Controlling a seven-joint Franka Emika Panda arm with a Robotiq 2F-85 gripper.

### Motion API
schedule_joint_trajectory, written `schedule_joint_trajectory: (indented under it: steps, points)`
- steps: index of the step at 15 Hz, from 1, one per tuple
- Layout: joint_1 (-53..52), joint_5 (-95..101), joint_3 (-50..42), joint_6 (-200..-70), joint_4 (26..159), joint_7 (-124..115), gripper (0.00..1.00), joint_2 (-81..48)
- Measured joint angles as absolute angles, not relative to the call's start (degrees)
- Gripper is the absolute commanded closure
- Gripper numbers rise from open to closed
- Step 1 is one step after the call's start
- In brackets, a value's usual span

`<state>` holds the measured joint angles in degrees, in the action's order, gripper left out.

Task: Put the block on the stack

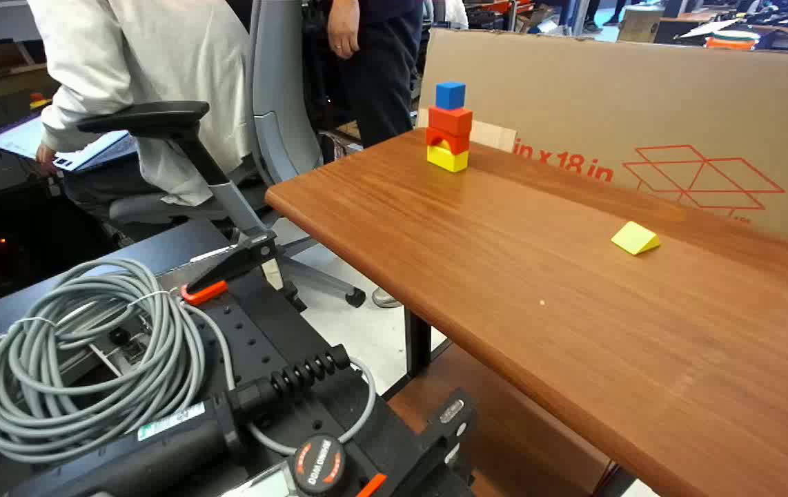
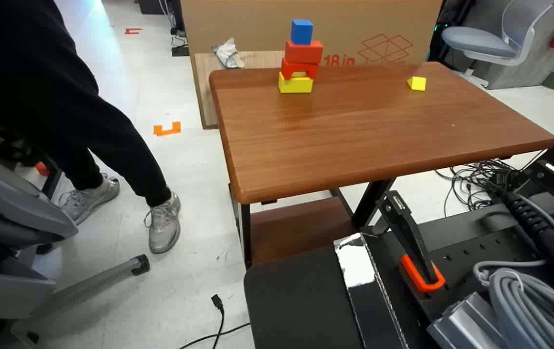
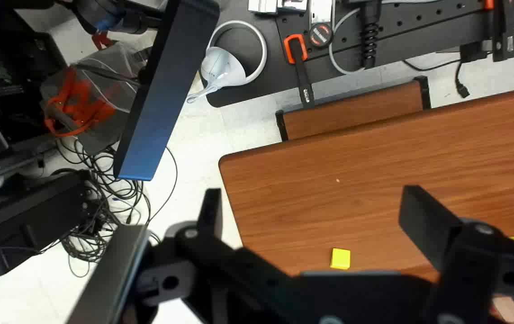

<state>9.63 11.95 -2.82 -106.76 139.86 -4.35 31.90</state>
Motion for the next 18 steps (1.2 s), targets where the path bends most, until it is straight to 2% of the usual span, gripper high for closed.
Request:
schedule_joint_trajectory:
  steps: [12, 18]
  points:
    - [9.6, 12.0, -2.5, -107.2, 140.2, -4.7, 0.0, 31.0]
    - [9.6, 12.7, -2.7, -117.9, 141.1, -4.6, 0.0, 21.6]
